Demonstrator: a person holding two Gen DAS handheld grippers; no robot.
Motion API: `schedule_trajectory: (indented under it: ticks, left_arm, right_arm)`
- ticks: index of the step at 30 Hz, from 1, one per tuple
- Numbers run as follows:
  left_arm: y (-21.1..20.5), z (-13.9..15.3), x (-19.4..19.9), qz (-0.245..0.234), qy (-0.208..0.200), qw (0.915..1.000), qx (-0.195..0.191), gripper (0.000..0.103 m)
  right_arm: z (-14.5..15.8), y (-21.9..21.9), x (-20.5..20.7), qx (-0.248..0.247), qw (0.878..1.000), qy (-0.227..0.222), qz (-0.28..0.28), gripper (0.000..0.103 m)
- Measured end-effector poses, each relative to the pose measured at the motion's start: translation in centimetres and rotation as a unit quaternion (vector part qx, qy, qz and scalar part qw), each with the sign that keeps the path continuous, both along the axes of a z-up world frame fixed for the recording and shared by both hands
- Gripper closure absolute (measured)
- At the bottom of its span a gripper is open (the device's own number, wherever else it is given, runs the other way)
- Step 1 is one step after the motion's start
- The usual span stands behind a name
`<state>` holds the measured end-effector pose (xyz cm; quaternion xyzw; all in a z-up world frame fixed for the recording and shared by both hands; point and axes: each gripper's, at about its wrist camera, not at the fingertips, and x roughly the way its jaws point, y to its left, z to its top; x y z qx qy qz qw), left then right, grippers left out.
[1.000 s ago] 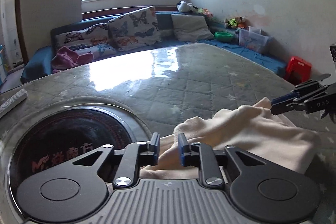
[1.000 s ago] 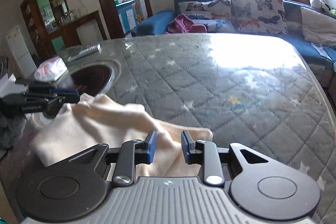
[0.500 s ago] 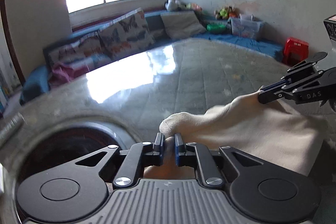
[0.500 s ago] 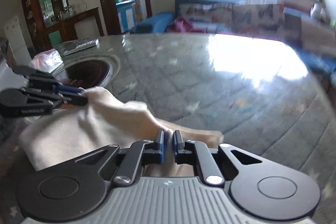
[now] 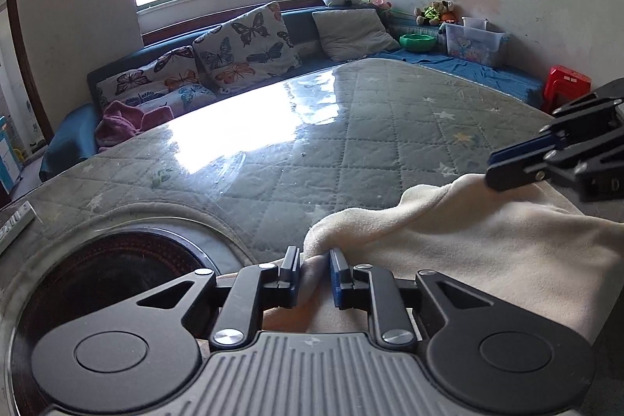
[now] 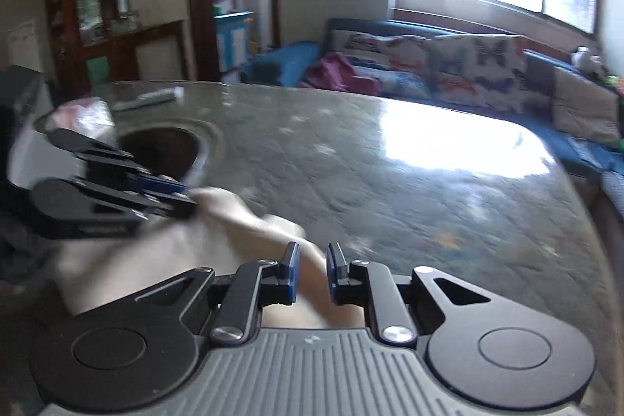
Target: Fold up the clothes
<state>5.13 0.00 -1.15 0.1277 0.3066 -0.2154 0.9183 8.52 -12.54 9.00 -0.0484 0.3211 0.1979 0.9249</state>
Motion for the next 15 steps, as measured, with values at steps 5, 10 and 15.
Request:
schedule_trajectory:
  ticks: [5,10,15]
  left_arm:
    - [0.4,0.4,-0.7,0.011,-0.013,0.9998,-0.011,0.076]
    - [2.6,2.5,-3.5,0.035,-0.038,0.998,-0.037,0.075]
    - [4.8,3.1,-7.8,0.065,-0.028,0.9961,-0.052,0.047]
  right_arm:
    - [-1.6,2.9,2.3,0.008,0.999,0.028,0.014,0.09]
    - [-2.4,3.2,2.5,-0.001,0.999,0.037,0.003,0.091]
    - [-2.4,3.6,2.0,-0.013,0.999,0.031,0.005,0.091]
